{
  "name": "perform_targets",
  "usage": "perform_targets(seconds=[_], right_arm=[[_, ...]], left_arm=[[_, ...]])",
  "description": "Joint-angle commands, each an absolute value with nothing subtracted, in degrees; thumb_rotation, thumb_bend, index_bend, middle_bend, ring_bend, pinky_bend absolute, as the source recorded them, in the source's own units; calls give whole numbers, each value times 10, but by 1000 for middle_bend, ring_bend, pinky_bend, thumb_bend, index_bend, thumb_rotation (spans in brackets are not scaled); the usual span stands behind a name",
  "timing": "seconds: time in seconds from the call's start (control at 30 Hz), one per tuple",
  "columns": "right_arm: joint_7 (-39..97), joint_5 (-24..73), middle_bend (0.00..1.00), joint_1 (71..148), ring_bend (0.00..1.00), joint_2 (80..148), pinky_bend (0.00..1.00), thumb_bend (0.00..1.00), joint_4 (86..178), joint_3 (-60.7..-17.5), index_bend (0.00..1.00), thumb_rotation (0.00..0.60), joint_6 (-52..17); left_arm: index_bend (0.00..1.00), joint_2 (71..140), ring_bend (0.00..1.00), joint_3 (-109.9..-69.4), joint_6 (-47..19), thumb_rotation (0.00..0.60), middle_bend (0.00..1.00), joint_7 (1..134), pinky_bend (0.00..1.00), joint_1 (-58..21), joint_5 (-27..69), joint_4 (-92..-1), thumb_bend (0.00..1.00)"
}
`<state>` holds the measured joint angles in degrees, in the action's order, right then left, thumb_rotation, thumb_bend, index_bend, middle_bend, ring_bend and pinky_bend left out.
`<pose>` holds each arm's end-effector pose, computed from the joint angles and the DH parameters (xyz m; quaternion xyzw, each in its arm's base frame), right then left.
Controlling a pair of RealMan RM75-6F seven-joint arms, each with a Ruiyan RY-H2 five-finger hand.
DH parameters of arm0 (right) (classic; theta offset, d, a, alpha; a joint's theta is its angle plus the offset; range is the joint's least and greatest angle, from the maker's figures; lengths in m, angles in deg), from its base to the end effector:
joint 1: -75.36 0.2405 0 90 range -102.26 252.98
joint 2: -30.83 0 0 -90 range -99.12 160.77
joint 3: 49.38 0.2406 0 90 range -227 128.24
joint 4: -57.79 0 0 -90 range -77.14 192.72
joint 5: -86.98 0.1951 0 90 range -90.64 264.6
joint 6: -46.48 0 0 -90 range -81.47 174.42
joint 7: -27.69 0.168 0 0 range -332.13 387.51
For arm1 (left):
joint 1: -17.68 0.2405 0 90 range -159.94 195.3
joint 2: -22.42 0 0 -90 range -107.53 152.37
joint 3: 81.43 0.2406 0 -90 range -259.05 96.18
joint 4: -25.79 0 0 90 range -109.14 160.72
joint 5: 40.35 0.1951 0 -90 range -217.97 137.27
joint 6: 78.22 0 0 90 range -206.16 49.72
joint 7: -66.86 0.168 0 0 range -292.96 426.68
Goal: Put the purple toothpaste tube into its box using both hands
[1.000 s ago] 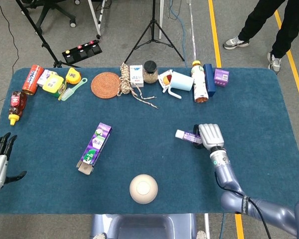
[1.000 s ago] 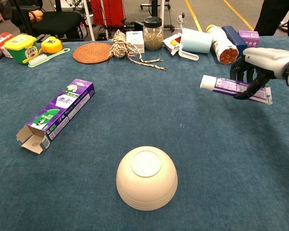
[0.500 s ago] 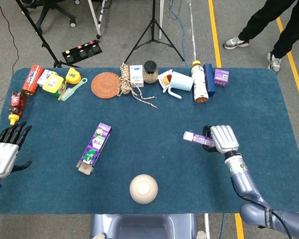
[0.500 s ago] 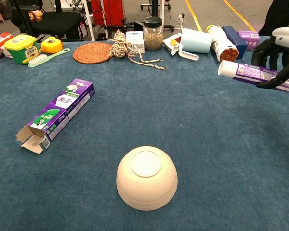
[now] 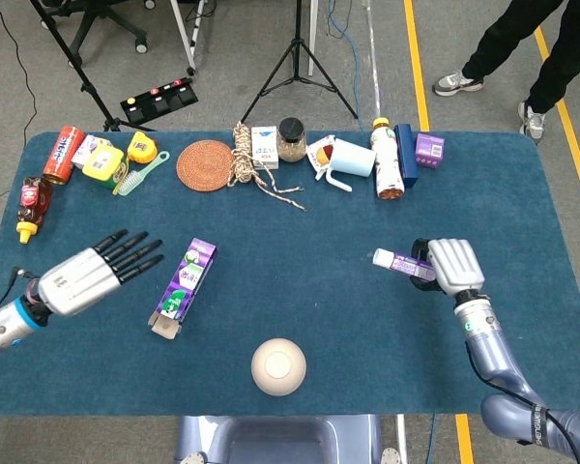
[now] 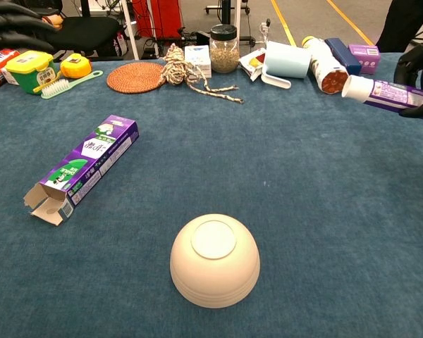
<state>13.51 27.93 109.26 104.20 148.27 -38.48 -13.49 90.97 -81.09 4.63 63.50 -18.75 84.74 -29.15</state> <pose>-0.2108 -0.3530 0.0894 0.6540 -0.4231 0.3539 0.5177 -0.2026 0.3174 0.1286 -0.8753 0.0913 -0.3356 0.3360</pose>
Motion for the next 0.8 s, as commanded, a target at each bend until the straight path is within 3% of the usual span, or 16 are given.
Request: perform_targets(seconds=[0.03, 0.8], right_arm=[[145, 289, 566, 1093, 542, 1046, 603, 430, 1461, -380, 545, 600, -125], [154, 315, 566, 1094, 544, 1043, 603, 431, 1426, -363, 545, 600, -113]], left_arm=[[0, 949, 0, -775, 62, 600, 0, 642, 206, -262, 920, -222, 109], [0, 1092, 0, -669, -16, 600, 0, 585, 207, -355, 914, -33, 100]])
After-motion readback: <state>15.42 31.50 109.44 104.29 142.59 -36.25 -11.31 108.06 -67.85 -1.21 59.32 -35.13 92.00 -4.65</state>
